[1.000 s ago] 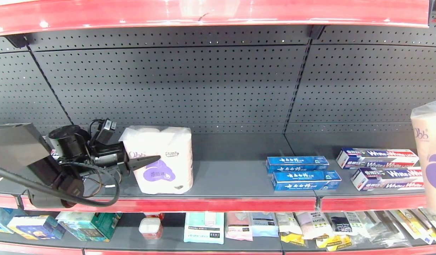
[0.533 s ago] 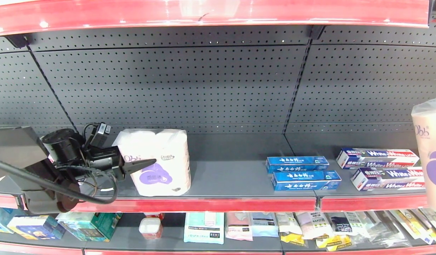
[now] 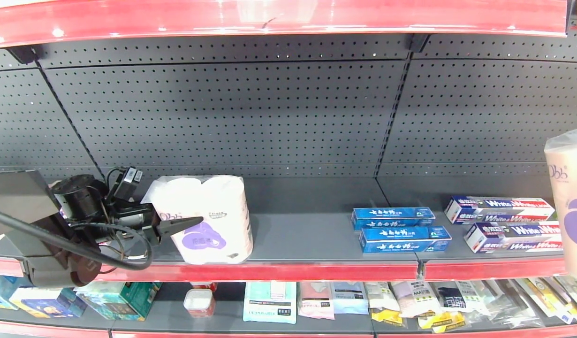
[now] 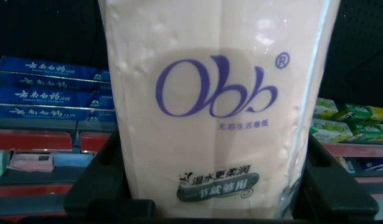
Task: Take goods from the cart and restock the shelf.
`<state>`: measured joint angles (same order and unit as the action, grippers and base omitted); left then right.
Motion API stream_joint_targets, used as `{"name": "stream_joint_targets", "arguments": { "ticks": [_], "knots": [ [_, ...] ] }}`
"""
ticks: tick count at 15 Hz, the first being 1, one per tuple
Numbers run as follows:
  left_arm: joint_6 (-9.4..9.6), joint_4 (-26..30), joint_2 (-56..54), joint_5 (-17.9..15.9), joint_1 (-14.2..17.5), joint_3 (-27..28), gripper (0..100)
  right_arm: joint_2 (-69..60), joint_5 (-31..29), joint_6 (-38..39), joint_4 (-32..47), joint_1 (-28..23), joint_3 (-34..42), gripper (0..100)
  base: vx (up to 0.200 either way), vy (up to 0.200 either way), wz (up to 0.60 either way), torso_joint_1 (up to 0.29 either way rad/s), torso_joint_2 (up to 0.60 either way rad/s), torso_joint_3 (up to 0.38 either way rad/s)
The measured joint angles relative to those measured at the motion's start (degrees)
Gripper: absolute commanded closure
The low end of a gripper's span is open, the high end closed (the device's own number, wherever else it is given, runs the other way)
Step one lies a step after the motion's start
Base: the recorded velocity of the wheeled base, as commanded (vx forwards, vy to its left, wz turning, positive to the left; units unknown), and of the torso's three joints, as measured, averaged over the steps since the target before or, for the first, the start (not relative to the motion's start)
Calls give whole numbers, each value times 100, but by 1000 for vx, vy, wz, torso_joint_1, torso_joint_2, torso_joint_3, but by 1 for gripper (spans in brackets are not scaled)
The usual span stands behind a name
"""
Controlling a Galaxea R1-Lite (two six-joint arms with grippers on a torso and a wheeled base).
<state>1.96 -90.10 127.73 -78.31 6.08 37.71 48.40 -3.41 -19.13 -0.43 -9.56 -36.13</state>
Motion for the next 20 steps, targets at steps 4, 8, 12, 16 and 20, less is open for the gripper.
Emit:
{"name": "stream_joint_targets", "arguments": {
  "ticks": [4, 8, 12, 16, 20],
  "knots": [
    [9, 13, -1, -51, 22, 5, 100, 13, 0, -9, 5, -2, -2, 100, 0, 0, 0, 0, 0, 0],
    [30, 11, -11, -169, 24, -20, 100, 16, -13, -13, 7, 0, -38, 100, 0, 0, 0, 0, 0, 0],
    [27, 18, -23, -178, 24, -26, 100, 52, -11, -101, 5, -4, -35, 100, 0, 0, 0, 0, 0, 0],
    [44, 5, -4, -330, 20, -77, 100, 116, -11, -118, 2, 0, -80, 100, 0, 0, 0, 0, 0, 0],
    [61, 9, 9, -503, 22, -77, 100, 135, -11, -118, 2, 0, -88, 100, 0, 0, 0, 0, 0, 0]
  ]
}}
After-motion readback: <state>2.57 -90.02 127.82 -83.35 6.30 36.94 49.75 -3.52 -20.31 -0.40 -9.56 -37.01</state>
